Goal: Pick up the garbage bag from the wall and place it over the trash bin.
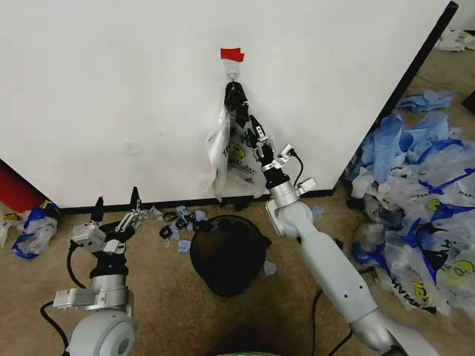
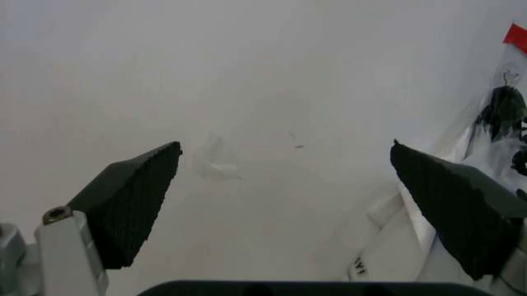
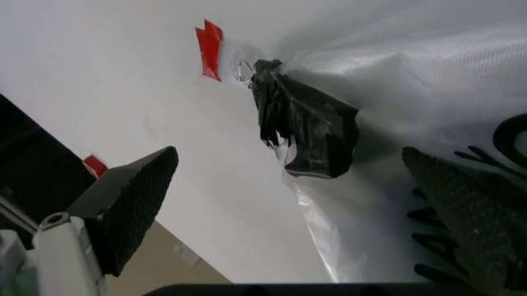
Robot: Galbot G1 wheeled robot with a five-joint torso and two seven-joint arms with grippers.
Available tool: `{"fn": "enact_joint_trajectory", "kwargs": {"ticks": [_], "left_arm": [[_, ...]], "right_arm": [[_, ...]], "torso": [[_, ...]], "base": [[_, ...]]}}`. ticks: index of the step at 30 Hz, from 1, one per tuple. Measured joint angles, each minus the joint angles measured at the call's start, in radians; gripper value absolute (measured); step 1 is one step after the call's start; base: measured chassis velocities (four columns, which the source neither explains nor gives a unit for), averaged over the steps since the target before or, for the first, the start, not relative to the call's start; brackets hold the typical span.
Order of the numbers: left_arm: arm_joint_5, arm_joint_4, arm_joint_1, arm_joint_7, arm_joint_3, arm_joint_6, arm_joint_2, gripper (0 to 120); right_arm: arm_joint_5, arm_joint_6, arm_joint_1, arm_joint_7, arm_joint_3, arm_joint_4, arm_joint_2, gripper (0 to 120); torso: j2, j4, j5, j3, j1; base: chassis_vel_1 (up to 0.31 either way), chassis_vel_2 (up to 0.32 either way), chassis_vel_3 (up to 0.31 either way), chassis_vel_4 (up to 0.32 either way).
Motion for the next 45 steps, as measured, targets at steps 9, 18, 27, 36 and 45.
{"fn": "enact_joint_trajectory", "kwargs": {"ticks": [9,18,27,36,45], "left_arm": [[0.009,-0.003,0.022,0.000,-0.009,0.000,-0.004,100],[0.018,-0.013,0.044,0.000,-0.014,-0.001,-0.011,100],[0.034,-0.015,0.064,0.001,-0.013,-0.005,-0.026,100],[0.046,-0.016,0.076,0.004,-0.004,-0.008,-0.035,100],[0.056,-0.040,0.105,0.006,-0.009,-0.011,-0.044,100]], "right_arm": [[0.000,-0.028,0.042,-0.031,0.009,-0.058,0.045,100],[-0.001,-0.035,0.069,-0.038,0.008,-0.100,0.085,100],[-0.001,-0.036,0.077,-0.044,0.024,-0.109,0.086,100],[0.001,-0.042,0.080,-0.046,0.024,-0.110,0.088,80],[0.002,-0.045,0.084,-0.044,0.026,-0.119,0.103,50]], "torso": [[0.000,-0.0001,0.0000,0.000,0.000],[0.000,0.0001,0.0000,0.000,0.000],[0.000,0.0000,0.0000,0.000,0.000],[0.000,0.0000,0.0000,0.000,0.000],[0.000,0.0000,0.0000,0.000,0.000]], "base": [[0.000,0.000,0.000,0.000],[0.000,0.000,0.000,0.000],[0.000,0.000,0.000,0.000],[0.000,0.000,0.000,0.000],[0.000,0.000,0.000,0.000]]}}
